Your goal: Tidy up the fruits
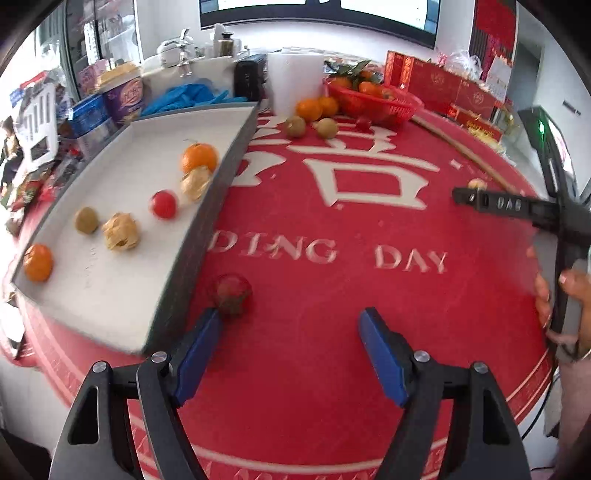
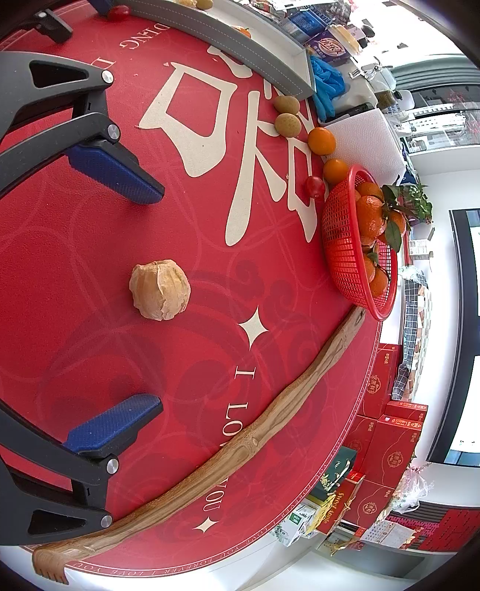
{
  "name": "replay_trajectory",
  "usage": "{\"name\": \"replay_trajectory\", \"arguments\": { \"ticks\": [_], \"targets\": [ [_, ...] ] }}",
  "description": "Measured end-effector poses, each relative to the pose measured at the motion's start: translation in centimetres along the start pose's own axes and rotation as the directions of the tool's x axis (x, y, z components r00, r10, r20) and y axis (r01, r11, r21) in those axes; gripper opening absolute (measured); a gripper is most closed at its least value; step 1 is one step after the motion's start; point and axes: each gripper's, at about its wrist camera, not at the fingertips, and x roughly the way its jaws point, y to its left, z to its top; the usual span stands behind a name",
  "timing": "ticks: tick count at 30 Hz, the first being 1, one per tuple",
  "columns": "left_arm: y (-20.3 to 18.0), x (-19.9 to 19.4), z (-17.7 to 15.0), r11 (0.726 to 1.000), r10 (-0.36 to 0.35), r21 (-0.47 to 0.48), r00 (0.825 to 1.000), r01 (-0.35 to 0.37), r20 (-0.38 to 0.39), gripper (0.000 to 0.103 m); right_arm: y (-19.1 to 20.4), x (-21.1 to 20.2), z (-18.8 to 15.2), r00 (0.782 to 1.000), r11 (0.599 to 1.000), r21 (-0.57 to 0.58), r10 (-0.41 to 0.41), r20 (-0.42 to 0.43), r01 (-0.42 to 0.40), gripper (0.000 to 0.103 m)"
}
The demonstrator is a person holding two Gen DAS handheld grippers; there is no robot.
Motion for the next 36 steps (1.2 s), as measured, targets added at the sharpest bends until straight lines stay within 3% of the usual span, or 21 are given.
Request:
{"name": "replay_trajectory", "arguments": {
  "ticks": [6,15,18,26,36],
  "targets": [
    [-1.6,1.0,0.9,0.998,0.008,0.057,1.000,-0.009,0.015,0.080,0.0,0.0,0.0,1.000,1.000,0.000,0.000,0.000,0.000,0.103],
    [-2.5,3.9,4.5,0.999,0.037,0.015,0.999,-0.037,0.004,0.080,0.0,0.0,0.0,1.000,1.000,0.000,0.000,0.000,0.000,0.103],
    [-2.2,4.5,5.5,0.998,0.058,-0.017,0.998,-0.058,0.001,0.072,0.0,0.0,0.0,1.000,1.000,0.000,0.000,0.000,0.000,0.103],
    [-3.3,4.6,6.0,0.999,0.045,0.023,0.999,-0.046,0.028,0.024,0.0,0.0,0.0,1.000,1.000,0.000,0.000,0.000,0.000,0.103],
    [-4.2,5.1,6.5,0.997,0.058,0.047,0.997,-0.061,0.051,0.027,0.0,0.0,0.0,1.000,1.000,0.001,0.000,0.000,0.000,0.103]
  ]
}}
